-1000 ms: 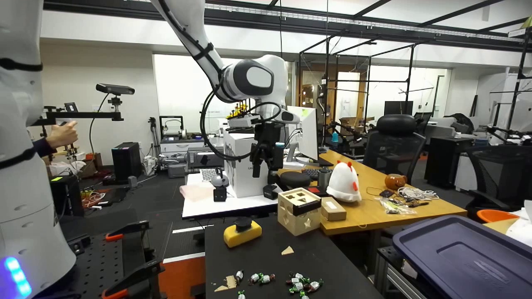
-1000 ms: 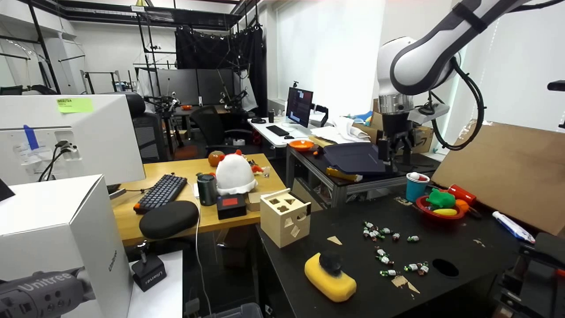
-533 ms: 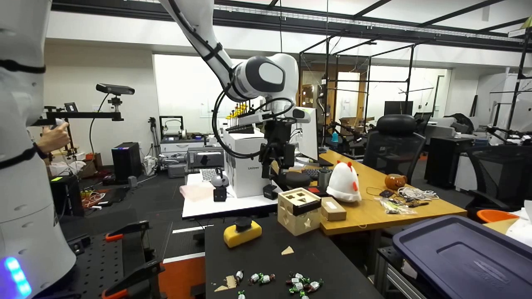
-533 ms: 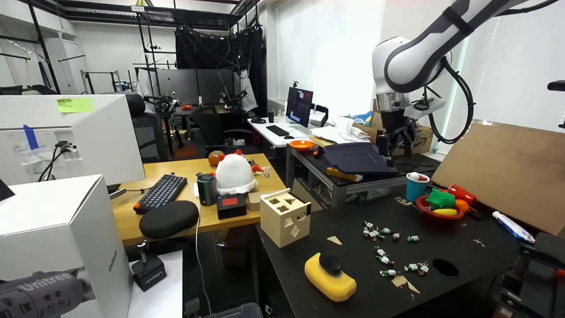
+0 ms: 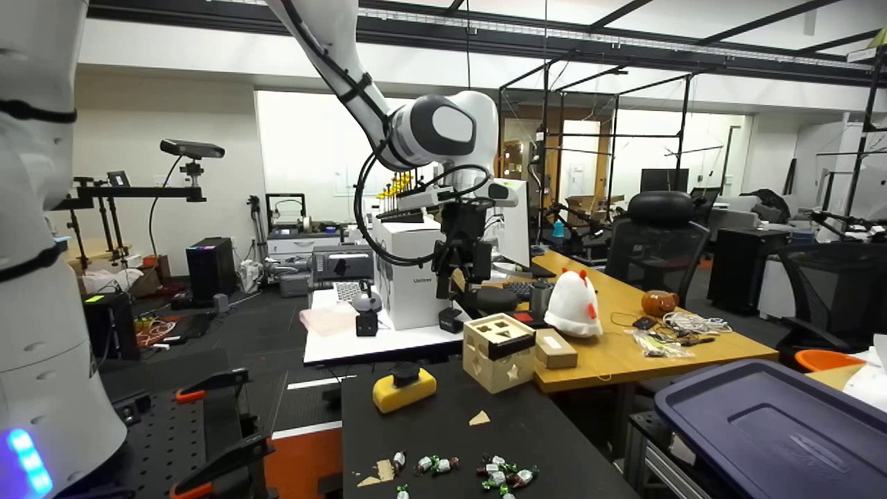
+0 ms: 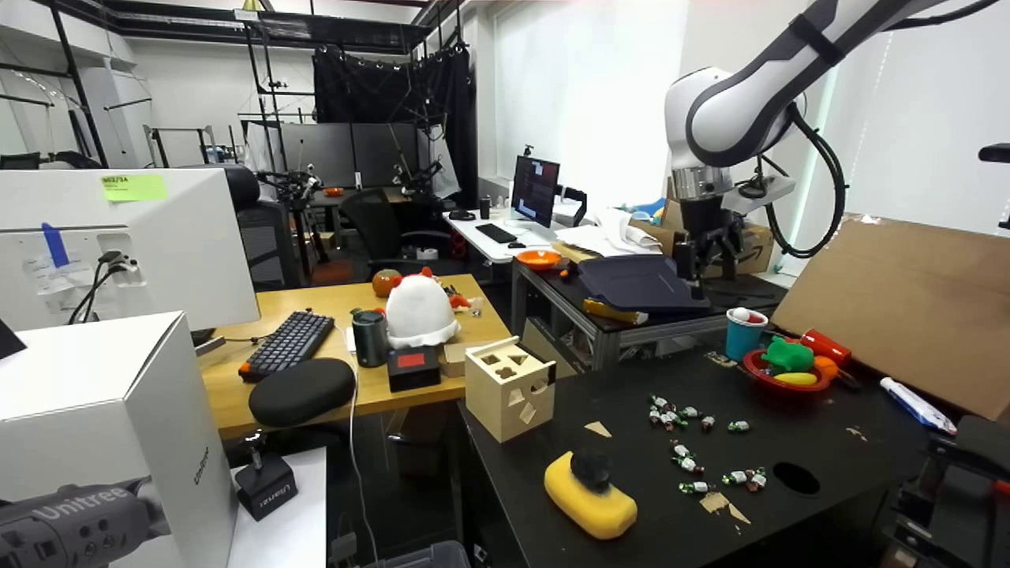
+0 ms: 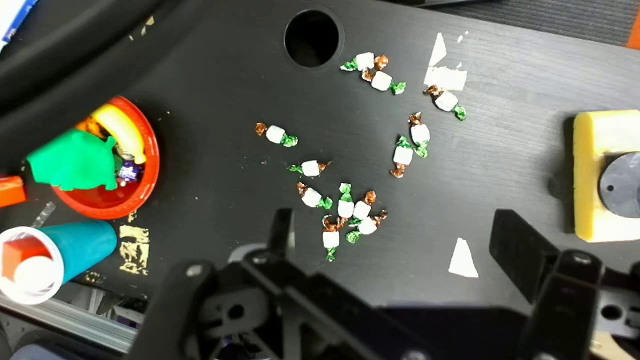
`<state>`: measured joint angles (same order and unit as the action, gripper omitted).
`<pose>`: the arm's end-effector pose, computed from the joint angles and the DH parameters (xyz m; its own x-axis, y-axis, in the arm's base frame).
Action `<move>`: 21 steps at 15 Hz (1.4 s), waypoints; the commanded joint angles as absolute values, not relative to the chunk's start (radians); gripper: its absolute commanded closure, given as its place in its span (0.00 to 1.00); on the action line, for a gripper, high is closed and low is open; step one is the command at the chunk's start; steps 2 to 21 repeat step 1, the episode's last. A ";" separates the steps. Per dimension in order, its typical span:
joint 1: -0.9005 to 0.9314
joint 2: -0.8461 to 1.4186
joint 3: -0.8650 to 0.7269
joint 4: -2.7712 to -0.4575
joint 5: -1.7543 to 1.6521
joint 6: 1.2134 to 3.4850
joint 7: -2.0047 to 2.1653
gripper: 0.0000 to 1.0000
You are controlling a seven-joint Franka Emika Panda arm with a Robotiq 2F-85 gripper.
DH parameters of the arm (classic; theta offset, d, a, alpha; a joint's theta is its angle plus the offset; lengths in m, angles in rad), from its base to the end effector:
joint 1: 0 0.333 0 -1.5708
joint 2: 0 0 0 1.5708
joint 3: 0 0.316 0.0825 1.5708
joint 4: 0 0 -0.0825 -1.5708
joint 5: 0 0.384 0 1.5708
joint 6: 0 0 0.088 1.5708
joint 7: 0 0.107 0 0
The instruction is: Put the banana and green plush toy in the red bowl.
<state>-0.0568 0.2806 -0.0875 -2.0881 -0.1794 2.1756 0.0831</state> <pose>0.5536 -0.0868 0.2758 0.9747 -0.1232 -0.1867 -0.0926 -0.9820 0.1645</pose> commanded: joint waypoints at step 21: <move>-0.055 0.281 -0.089 -2.086 -0.178 2.173 0.082 0.00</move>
